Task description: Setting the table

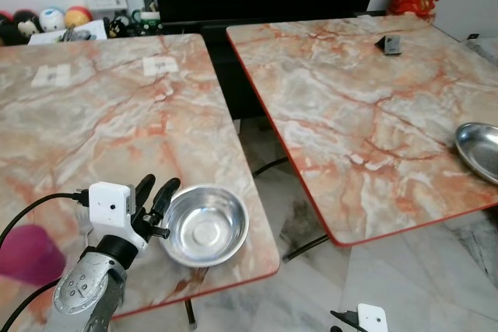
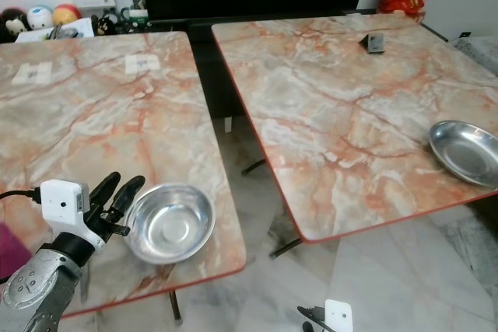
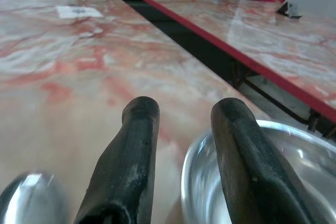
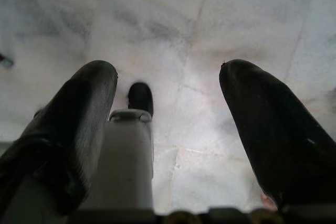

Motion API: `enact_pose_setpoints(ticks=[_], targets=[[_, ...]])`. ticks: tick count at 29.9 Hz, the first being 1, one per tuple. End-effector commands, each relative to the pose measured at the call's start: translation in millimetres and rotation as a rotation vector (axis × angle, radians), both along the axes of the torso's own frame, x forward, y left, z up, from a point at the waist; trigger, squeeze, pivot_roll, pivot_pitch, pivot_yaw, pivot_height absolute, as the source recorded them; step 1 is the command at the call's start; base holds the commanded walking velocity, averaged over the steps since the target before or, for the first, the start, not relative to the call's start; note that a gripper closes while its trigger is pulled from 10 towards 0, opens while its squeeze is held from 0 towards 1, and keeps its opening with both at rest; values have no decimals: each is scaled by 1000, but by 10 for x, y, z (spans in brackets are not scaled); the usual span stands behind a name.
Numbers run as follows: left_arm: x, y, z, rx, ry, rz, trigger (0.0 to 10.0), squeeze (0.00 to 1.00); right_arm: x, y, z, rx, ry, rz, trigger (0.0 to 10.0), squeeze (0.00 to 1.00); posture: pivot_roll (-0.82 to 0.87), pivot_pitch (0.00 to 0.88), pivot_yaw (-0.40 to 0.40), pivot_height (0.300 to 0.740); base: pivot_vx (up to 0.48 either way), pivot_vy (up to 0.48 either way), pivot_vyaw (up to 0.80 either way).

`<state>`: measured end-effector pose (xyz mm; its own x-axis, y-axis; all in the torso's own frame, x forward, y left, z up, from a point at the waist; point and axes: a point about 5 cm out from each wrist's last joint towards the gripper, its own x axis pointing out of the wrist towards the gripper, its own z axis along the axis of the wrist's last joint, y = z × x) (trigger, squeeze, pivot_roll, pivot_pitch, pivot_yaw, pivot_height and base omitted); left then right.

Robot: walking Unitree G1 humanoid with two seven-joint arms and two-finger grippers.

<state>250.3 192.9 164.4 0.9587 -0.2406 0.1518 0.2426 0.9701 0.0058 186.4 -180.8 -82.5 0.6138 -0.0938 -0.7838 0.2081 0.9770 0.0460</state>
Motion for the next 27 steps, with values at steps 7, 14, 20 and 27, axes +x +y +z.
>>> enact_pose_setpoints(ticks=[7, 14, 20, 27], targets=[[-8, -13, 4, 11, 3, -2, 10000, 0, -69, -9, -31, 4, 12, -18, 10000, 0, 158, 107, -51, 740, -140, 0, 0], [1, -17, 22, 1, -9, -2, 10000, 0, -83, -38, -34, 3, 16, -27, 10000, 0, 159, 104, -52, 740, 0, 0, 0], [-2, -30, 17, -4, -4, -7, 10000, 0, -82, -46, -33, 2, 17, -26, 10000, 0, 158, 105, -52, 740, 0, 0, -756], [-15, -39, 8, -7, 1, -11, 10000, 0, -65, -31, -29, 0, 19, -19, 10000, 0, 160, 109, -54, 740, 0, 0, -784]])
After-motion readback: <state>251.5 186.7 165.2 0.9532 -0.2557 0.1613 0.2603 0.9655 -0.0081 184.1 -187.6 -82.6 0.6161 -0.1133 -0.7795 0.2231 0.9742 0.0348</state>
